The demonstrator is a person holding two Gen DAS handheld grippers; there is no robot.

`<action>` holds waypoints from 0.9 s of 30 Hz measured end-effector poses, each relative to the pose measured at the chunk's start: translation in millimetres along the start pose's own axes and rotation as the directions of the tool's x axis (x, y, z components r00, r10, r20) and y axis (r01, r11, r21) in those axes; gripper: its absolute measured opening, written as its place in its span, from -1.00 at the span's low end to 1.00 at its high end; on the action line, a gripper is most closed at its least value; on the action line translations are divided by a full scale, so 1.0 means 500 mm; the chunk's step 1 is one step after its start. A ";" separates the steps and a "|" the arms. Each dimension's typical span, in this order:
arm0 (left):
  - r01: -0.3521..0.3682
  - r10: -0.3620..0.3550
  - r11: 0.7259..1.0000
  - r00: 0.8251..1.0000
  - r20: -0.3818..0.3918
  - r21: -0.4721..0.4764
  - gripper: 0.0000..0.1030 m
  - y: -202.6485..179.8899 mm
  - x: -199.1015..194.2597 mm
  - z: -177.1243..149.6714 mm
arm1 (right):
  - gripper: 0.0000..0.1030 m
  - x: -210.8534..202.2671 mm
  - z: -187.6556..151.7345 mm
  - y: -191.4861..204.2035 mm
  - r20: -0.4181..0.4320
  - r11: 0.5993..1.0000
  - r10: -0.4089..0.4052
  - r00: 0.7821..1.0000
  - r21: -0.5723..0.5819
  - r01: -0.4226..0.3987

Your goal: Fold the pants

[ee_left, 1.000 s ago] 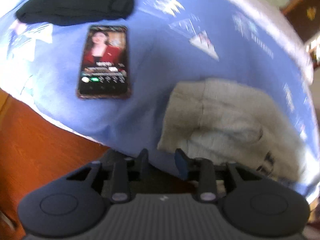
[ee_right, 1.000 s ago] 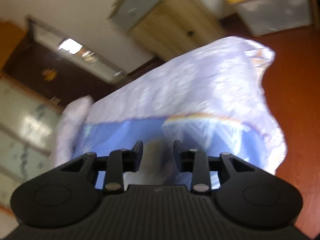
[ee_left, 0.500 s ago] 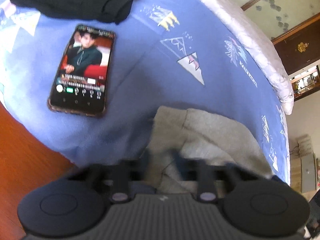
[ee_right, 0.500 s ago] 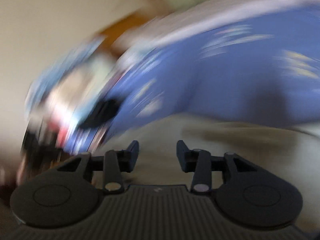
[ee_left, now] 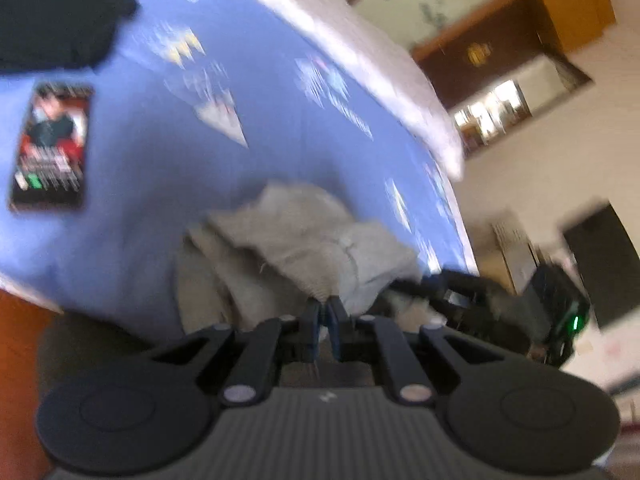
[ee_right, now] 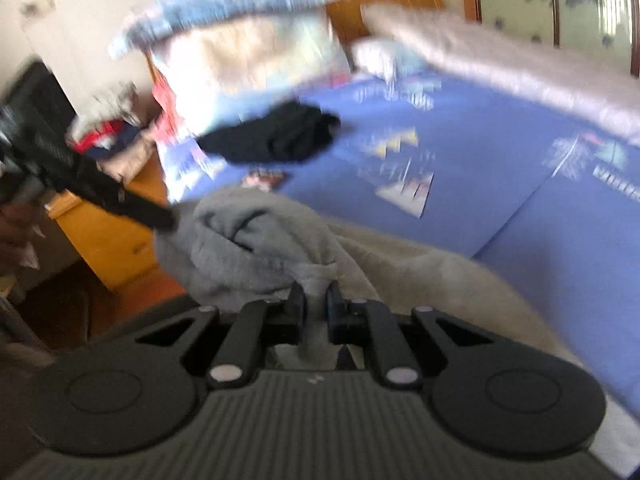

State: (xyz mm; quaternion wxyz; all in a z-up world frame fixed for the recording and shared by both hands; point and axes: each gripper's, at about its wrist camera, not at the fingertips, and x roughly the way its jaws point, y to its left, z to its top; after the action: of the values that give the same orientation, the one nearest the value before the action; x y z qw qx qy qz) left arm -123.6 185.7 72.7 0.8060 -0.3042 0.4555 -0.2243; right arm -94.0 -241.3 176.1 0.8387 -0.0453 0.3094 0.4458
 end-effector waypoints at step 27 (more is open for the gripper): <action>-0.152 0.142 0.987 0.978 -0.151 -0.059 -0.41 0.086 0.195 -0.046 | 0.41 0.329 0.060 0.025 -0.330 0.961 0.070 0.941 0.274 0.024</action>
State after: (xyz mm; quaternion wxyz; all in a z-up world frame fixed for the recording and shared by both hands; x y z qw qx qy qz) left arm -92.8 147.5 -24.9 0.7737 -0.2807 0.5421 -0.1695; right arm -21.9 -104.9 110.8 0.7663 -0.0008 0.5074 0.3941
